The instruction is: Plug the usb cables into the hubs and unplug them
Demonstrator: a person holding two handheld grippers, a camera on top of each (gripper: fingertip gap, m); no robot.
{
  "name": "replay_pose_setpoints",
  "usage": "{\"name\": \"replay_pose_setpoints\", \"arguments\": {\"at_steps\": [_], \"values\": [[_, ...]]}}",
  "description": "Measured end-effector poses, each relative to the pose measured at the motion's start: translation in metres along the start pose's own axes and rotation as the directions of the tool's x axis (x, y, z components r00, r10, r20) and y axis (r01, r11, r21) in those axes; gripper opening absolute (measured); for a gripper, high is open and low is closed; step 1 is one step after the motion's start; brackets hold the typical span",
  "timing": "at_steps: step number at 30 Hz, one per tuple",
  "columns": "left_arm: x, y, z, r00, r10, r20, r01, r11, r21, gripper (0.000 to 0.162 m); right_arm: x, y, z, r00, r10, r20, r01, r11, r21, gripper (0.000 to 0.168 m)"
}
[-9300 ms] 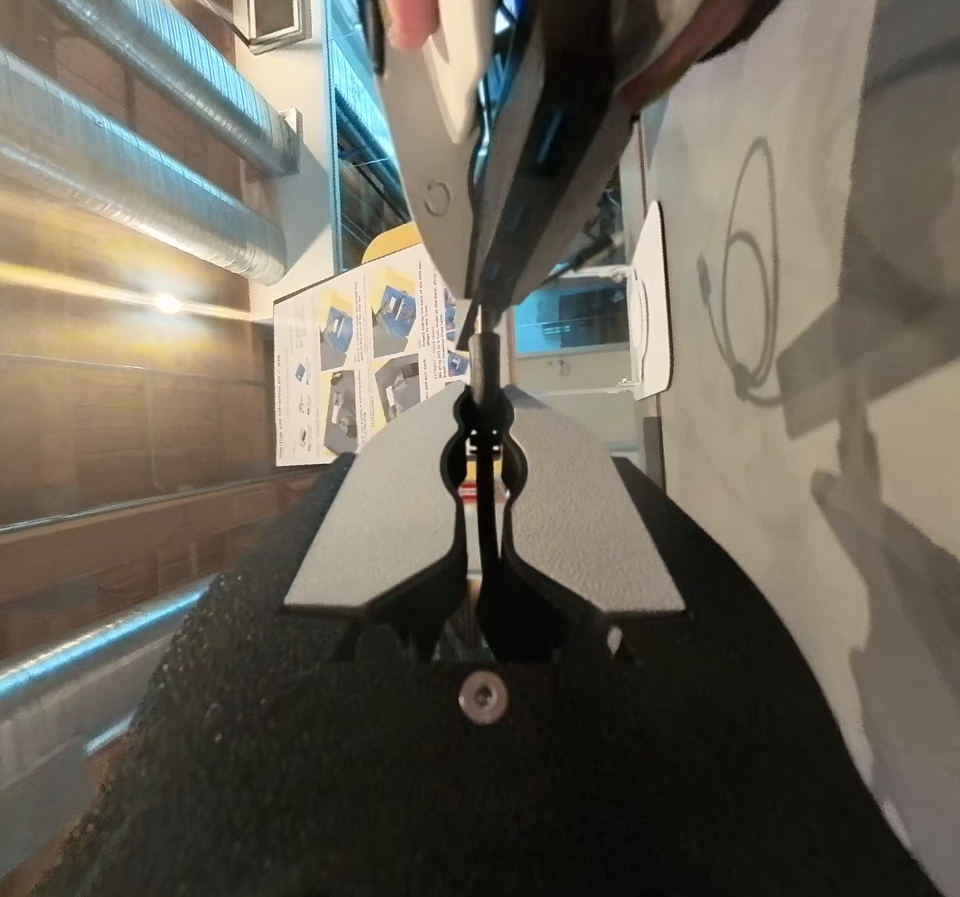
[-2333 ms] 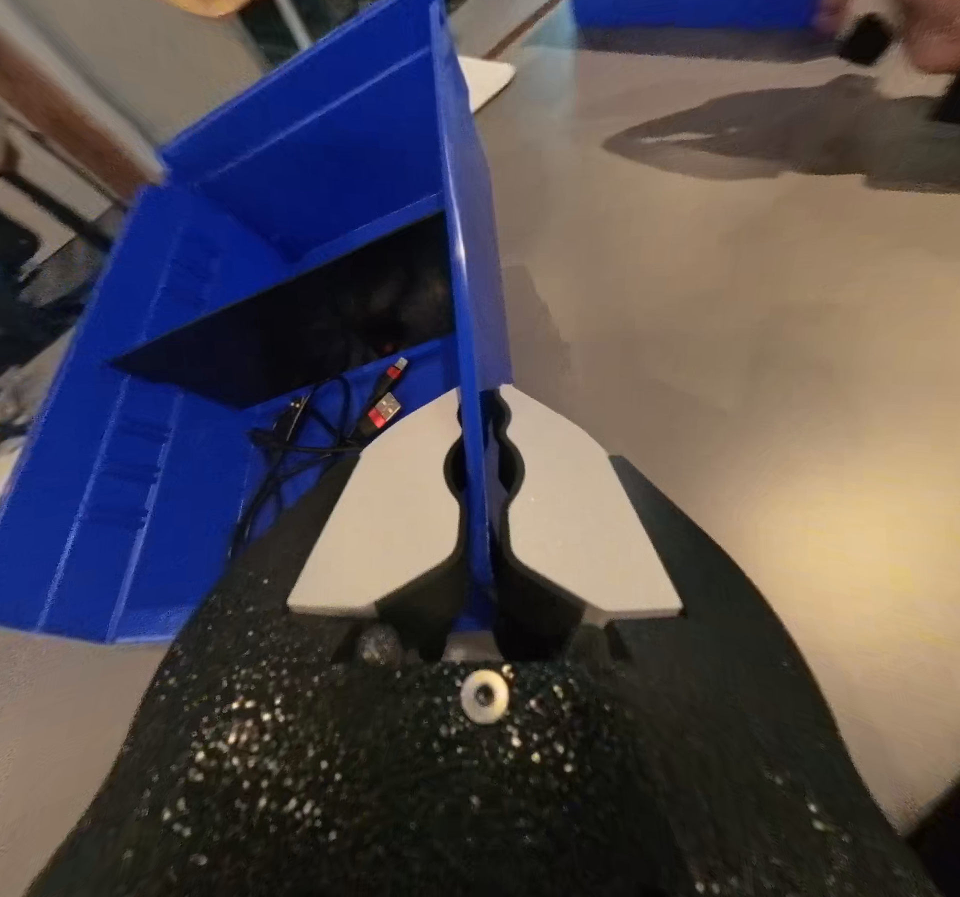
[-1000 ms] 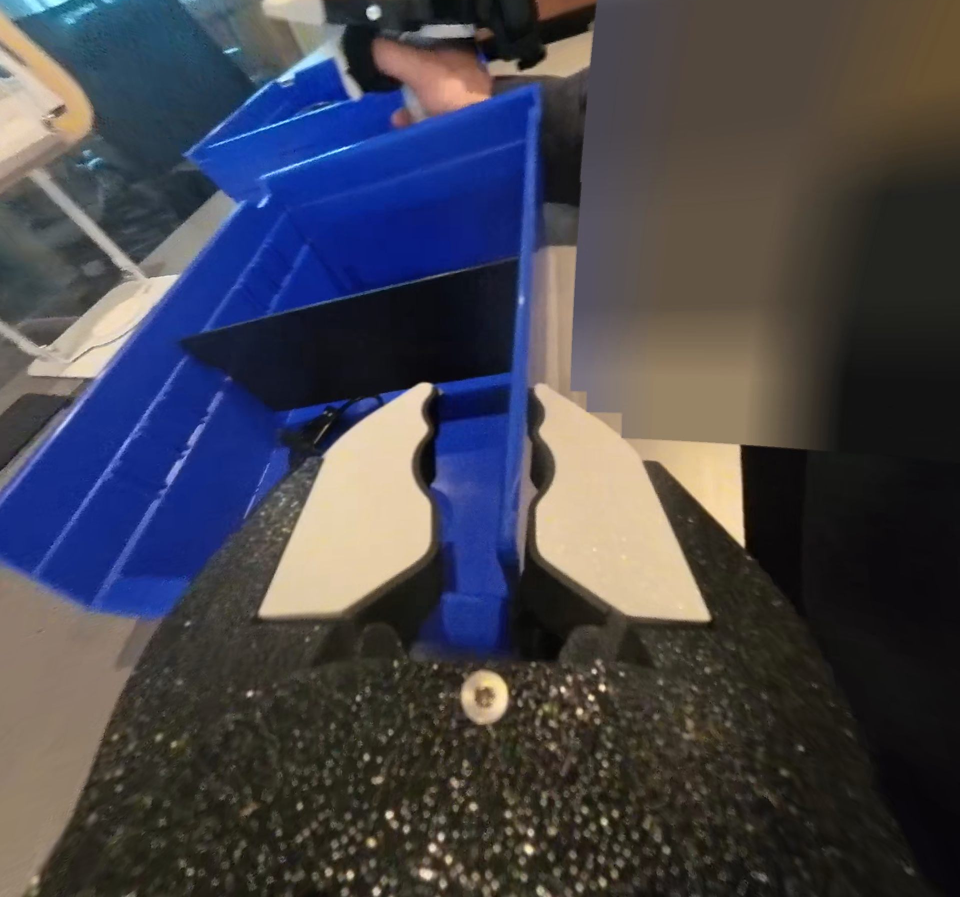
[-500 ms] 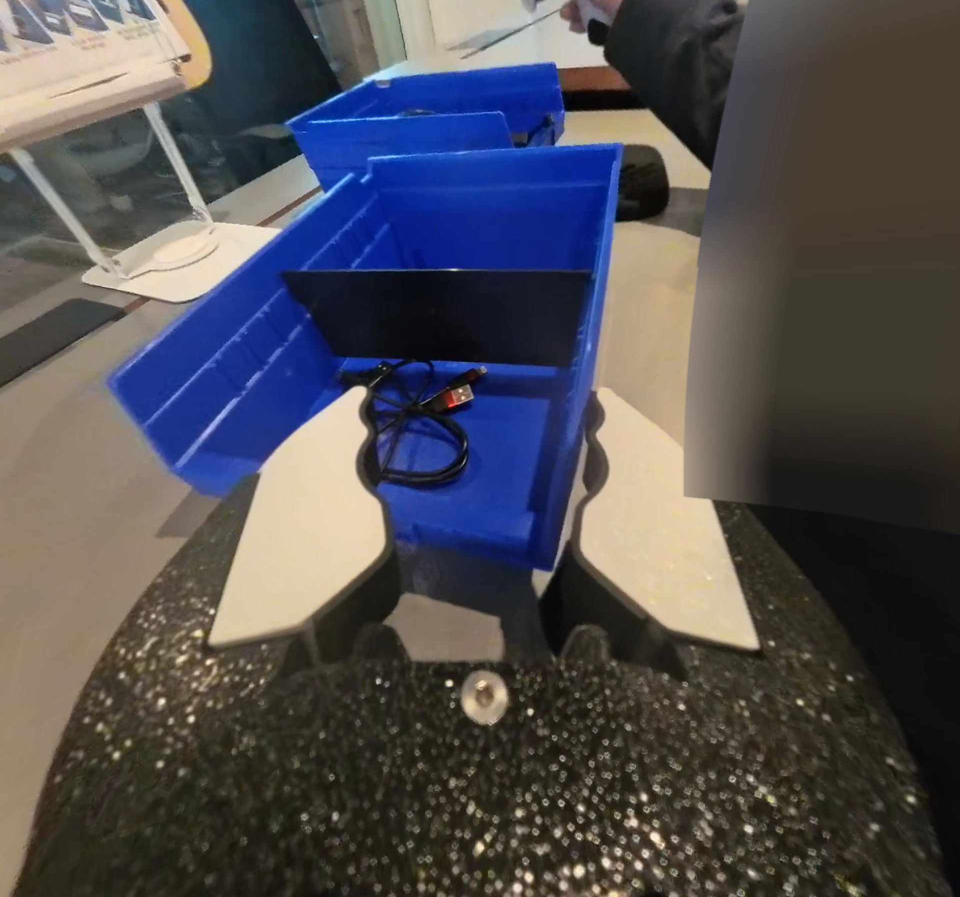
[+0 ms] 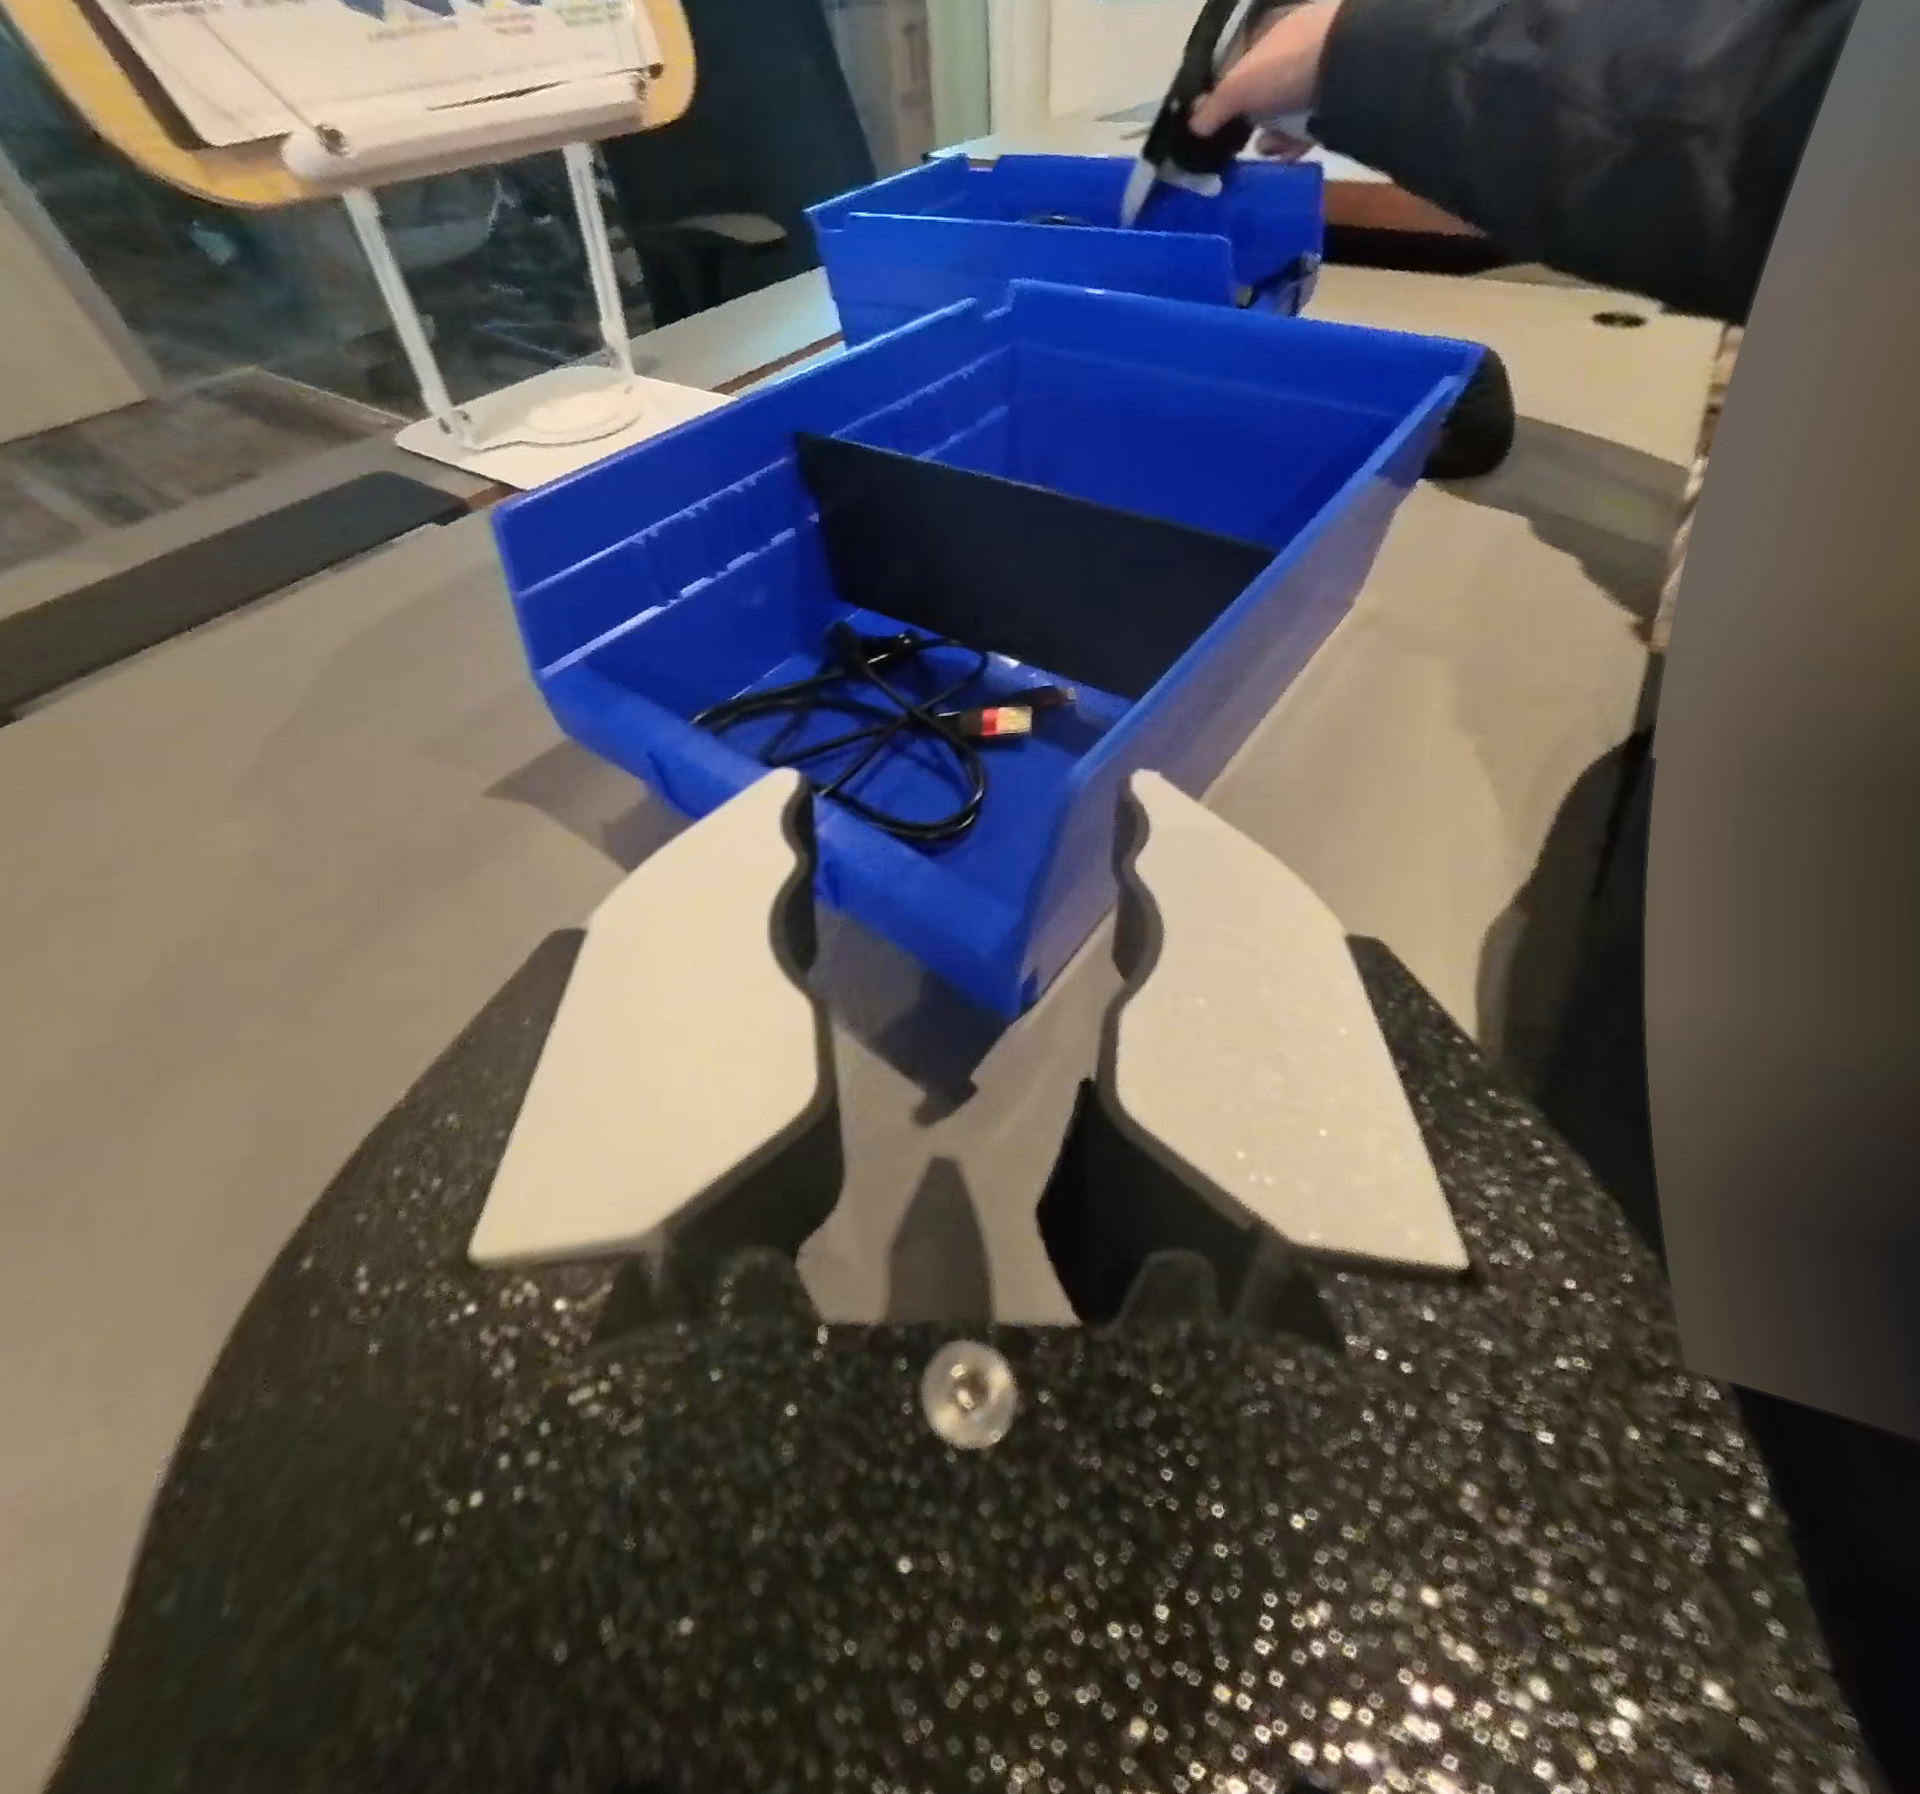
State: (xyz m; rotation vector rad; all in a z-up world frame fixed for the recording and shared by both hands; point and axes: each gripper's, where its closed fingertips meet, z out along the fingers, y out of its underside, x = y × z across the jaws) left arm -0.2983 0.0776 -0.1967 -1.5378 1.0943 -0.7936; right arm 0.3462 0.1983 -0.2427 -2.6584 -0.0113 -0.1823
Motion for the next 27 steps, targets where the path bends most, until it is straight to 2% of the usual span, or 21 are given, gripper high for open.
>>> {"name": "replay_pose_setpoints", "arguments": {"at_steps": [1, 6, 7, 14, 19, 21, 25, 27], "values": [[-0.002, 0.0, -0.002, 1.0, -0.004, 0.007, 0.004, 1.0, 0.002, 0.056, 0.002, 0.001, 0.002, 1.0, -0.02, -0.016, 0.02, 0.999, -0.035, 0.026], [-0.012, 0.0, -0.006, 0.999, -0.003, 0.054, 0.002, 1.0, 0.019, 0.057, 0.009, 0.021, 0.021, 0.991, -0.125, -0.046, 0.107, 0.954, -0.281, 0.034], [-0.014, 0.0, -0.006, 0.998, -0.007, 0.063, 0.005, 1.0, 0.027, 0.057, 0.009, 0.019, 0.023, 0.987, -0.155, -0.037, 0.137, 0.946, -0.293, 0.033], [-0.029, -0.001, -0.011, 0.993, -0.065, 0.099, 0.06, 0.997, 0.055, 0.059, 0.004, 0.012, 0.026, 0.99, -0.106, 0.095, 0.129, 0.949, -0.287, 0.021], [-0.043, -0.01, -0.014, 0.988, -0.097, 0.124, 0.081, 0.989, 0.125, 0.058, 0.002, 0.01, 0.026, 0.985, -0.13, 0.114, 0.156, 0.953, -0.259, 0.016], [-0.048, -0.014, -0.014, 0.984, -0.115, 0.134, 0.093, 0.982, 0.163, 0.057, -0.005, 0.01, 0.025, 0.987, -0.028, 0.157, 0.068, 0.965, -0.255, 0.007], [-0.069, -0.018, -0.014, 0.961, -0.138, 0.24, 0.086, 0.973, 0.215, 0.051, -0.007, 0.009, 0.023, 0.984, 0.044, 0.175, -0.002, 0.972, -0.234, 0.005], [-0.077, -0.017, -0.016, 0.945, -0.132, 0.299, 0.064, 0.972, 0.224, 0.047, -0.007, 0.001, 0.018, 0.982, 0.072, 0.175, -0.041, 0.984, -0.176, 0.005]]}}
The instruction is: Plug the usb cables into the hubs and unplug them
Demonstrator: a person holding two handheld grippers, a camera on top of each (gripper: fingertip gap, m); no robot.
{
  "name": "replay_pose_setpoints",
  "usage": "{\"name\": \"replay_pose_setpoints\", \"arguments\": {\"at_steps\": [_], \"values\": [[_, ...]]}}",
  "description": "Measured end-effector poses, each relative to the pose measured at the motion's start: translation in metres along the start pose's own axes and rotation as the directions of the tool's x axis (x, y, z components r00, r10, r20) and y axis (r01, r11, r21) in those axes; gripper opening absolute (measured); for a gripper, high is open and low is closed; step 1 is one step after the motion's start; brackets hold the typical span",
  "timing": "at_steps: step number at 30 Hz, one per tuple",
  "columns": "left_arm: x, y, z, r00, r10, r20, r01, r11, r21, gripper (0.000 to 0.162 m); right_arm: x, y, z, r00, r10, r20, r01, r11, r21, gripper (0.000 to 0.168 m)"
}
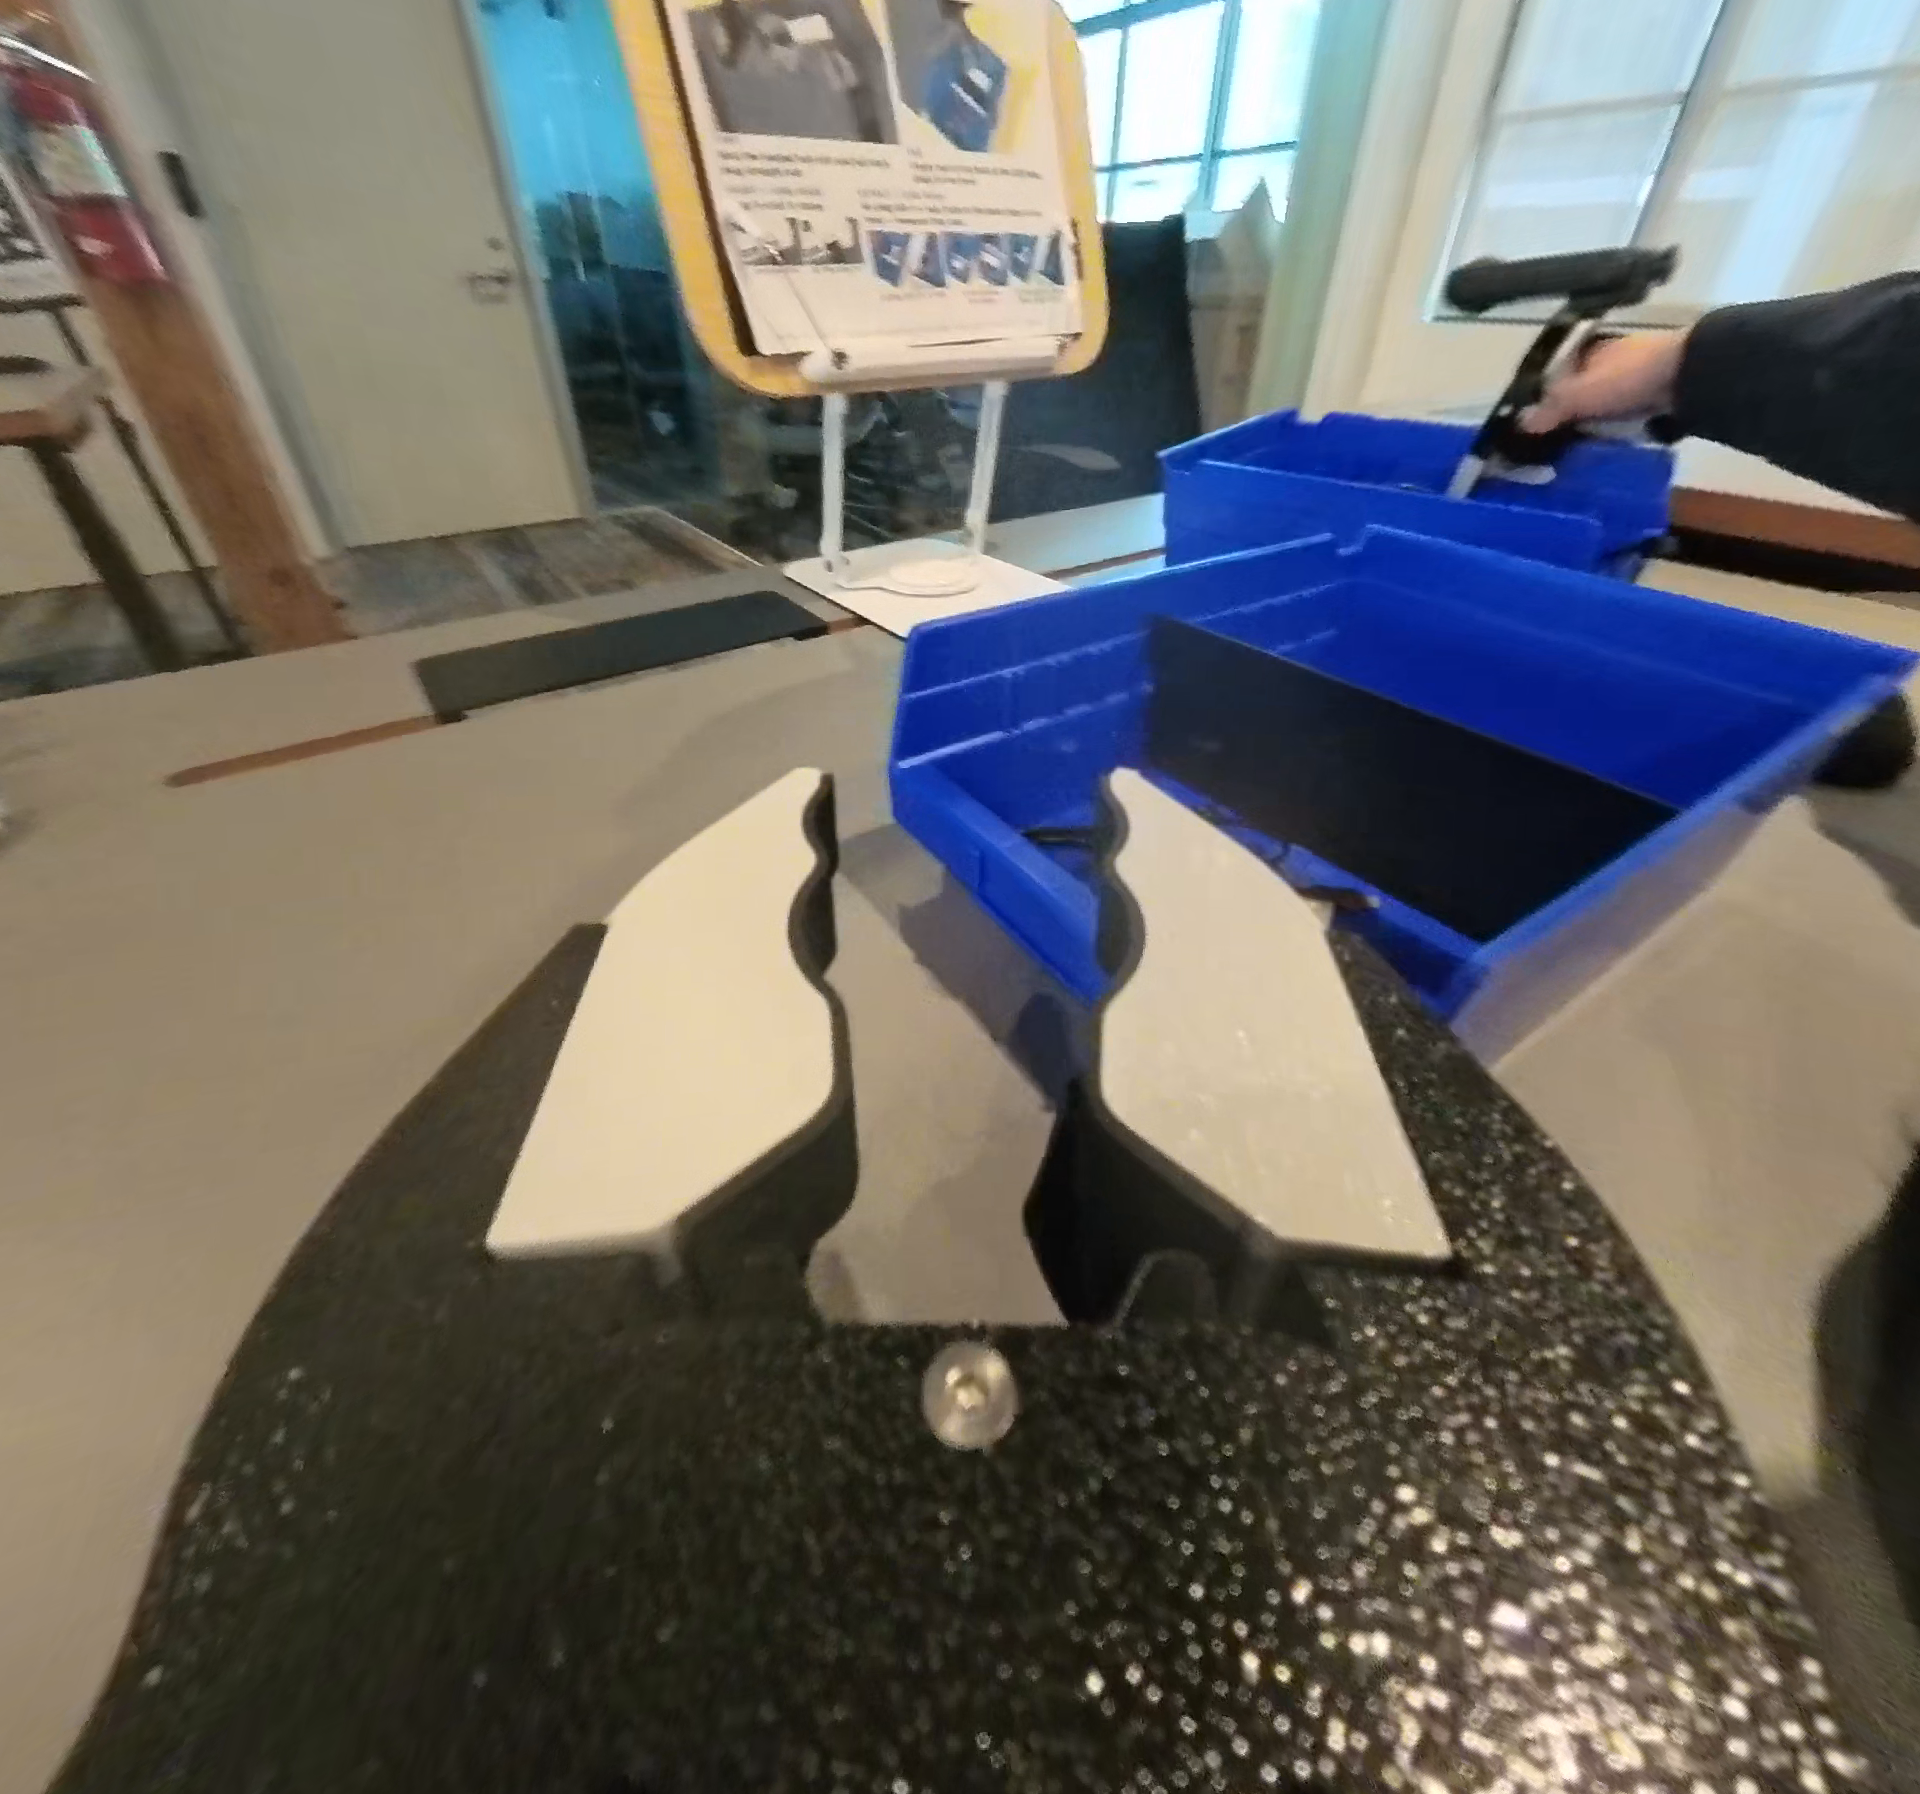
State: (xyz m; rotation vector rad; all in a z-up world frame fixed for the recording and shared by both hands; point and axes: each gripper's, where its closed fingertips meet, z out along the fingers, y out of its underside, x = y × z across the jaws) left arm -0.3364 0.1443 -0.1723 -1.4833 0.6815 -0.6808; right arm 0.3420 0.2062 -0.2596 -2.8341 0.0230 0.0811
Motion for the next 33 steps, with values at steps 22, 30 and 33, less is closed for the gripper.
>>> {"name": "replay_pose_setpoints", "arguments": {"at_steps": [22, 30, 33], "values": [[-0.005, 0.008, -0.006, 1.0, -0.021, 0.019, 0.021, 0.999, 0.028, 0.043, -0.088, -0.04, -0.122, 0.979, -0.094, 0.182, 0.042, 0.963, 0.267, 0.003], [-0.02, -0.014, -0.018, 0.992, 0.03, 0.125, -0.04, 0.996, 0.077, 0.042, -0.275, -0.11, -0.194, 0.874, -0.429, 0.23, 0.326, 0.867, 0.378, 0.004], [-0.028, -0.018, -0.028, 0.986, 0.006, 0.164, -0.024, 0.994, 0.109, 0.042, -0.371, -0.135, -0.198, 0.777, -0.571, 0.265, 0.455, 0.8, 0.391, 0.004]]}}
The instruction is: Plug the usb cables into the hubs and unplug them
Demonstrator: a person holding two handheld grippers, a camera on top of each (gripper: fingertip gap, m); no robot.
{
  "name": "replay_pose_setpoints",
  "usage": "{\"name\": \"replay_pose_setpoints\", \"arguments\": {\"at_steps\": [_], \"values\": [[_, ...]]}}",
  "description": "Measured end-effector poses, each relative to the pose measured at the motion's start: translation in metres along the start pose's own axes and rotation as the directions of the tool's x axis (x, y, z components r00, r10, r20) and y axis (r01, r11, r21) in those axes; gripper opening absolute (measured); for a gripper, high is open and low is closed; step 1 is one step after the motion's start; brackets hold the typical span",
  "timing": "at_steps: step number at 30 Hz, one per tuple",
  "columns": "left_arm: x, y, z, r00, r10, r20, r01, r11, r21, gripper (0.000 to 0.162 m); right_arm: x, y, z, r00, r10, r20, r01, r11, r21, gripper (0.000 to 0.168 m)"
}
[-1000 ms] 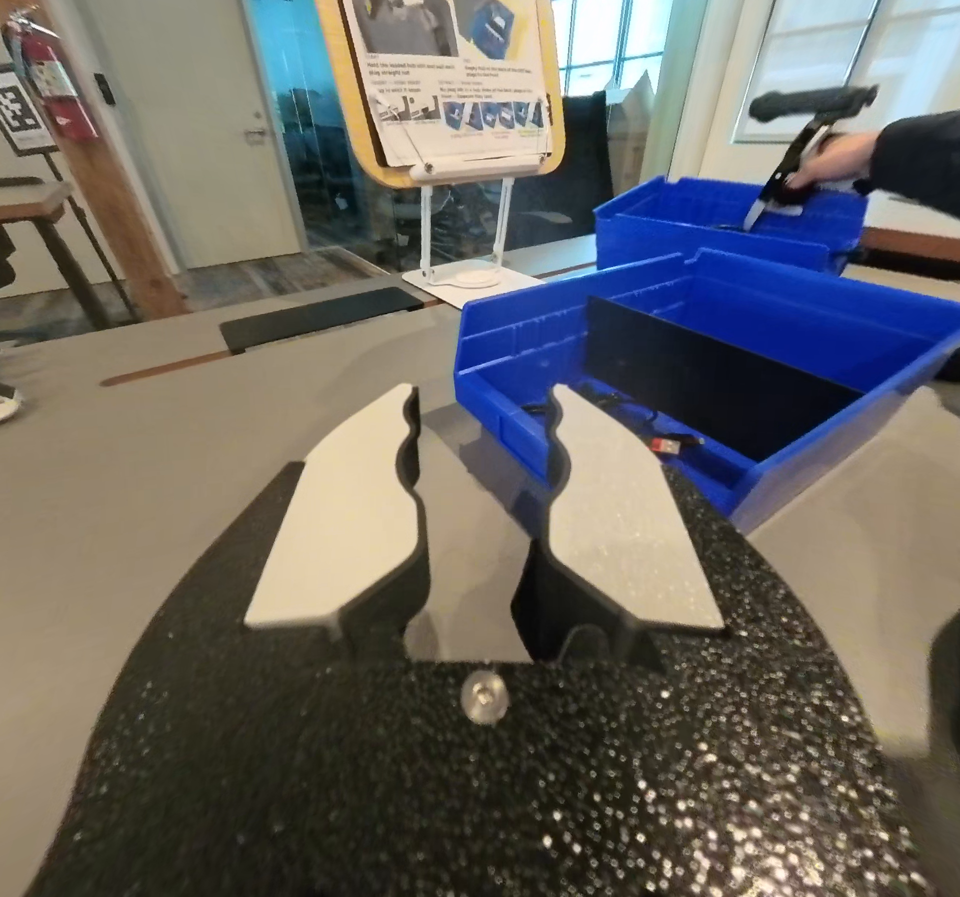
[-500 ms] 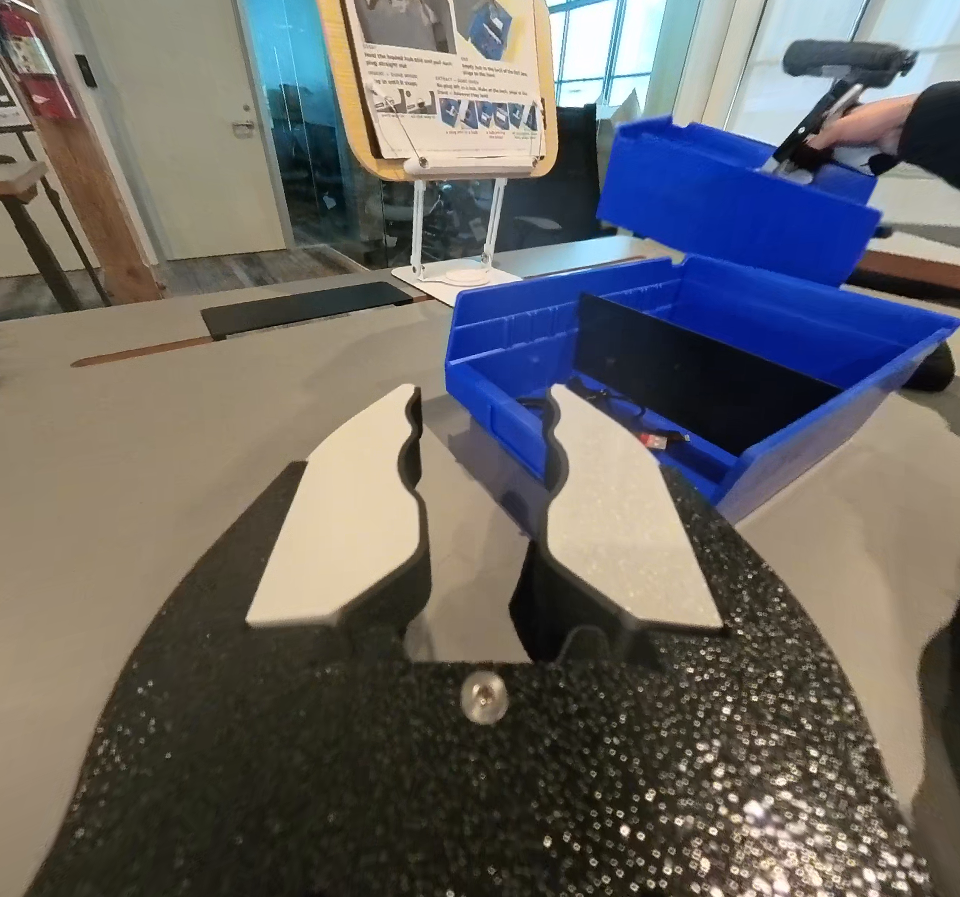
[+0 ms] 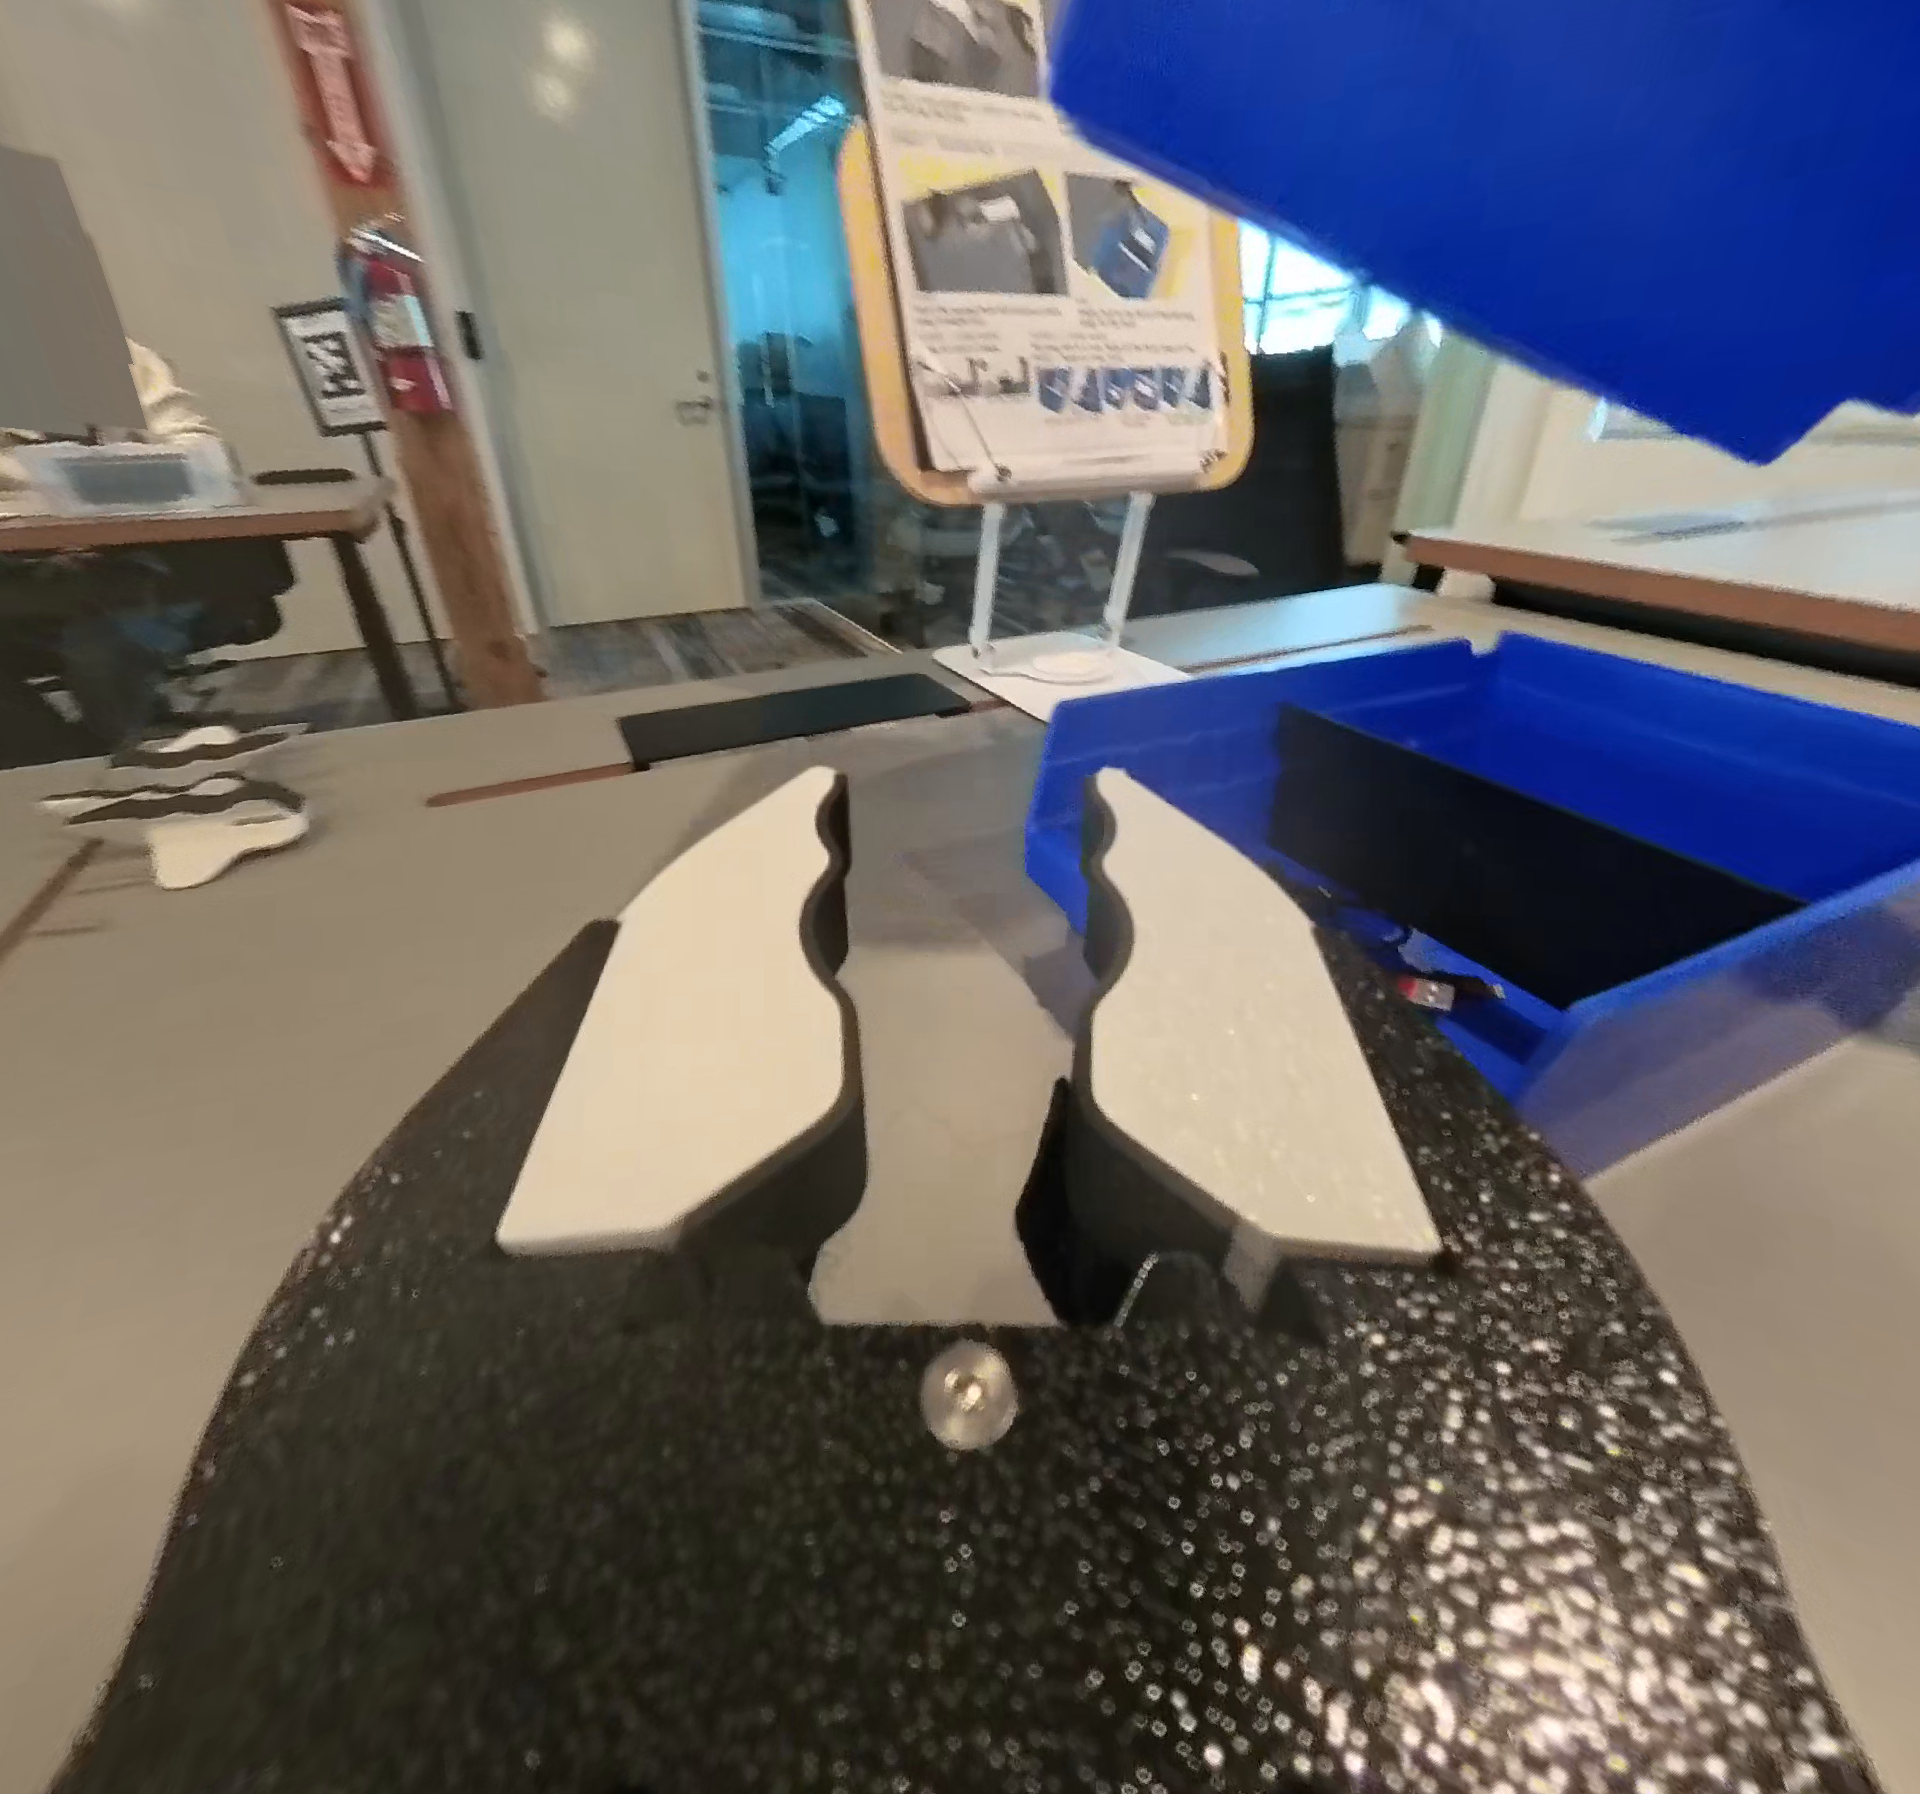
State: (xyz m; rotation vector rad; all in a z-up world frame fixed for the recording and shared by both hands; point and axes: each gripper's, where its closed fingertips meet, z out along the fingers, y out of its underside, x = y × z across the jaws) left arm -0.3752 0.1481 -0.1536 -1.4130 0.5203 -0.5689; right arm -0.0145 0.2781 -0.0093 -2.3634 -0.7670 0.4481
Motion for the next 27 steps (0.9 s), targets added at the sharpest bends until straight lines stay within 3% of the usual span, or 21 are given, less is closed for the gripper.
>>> {"name": "replay_pose_setpoints", "arguments": {"at_steps": [6, 12, 19, 27], "values": [[-0.022, -0.004, -0.031, 0.995, -0.014, 0.102, 0.011, 0.999, 0.03, 0.043, -0.106, -0.098, 0.122, 0.973, -0.172, 0.154, 0.184, 0.98, -0.074, 0.004], [-0.054, -0.009, -0.065, 0.973, -0.043, 0.228, 0.033, 0.998, 0.047, 0.046, -0.177, -0.131, 0.261, 0.94, -0.103, 0.326, 0.167, 0.971, -0.173, 0.004], [-0.077, -0.006, -0.098, 0.943, -0.039, 0.329, 0.023, 0.998, 0.054, 0.045, -0.203, -0.118, 0.365, 0.957, -0.069, 0.281, 0.141, 0.959, -0.244, 0.004], [-0.077, 0.007, -0.103, 0.943, -0.062, 0.326, 0.051, 0.998, 0.043, 0.046, -0.174, -0.063, 0.407, 0.987, -0.094, 0.134, 0.137, 0.921, -0.366, 0.004]]}}
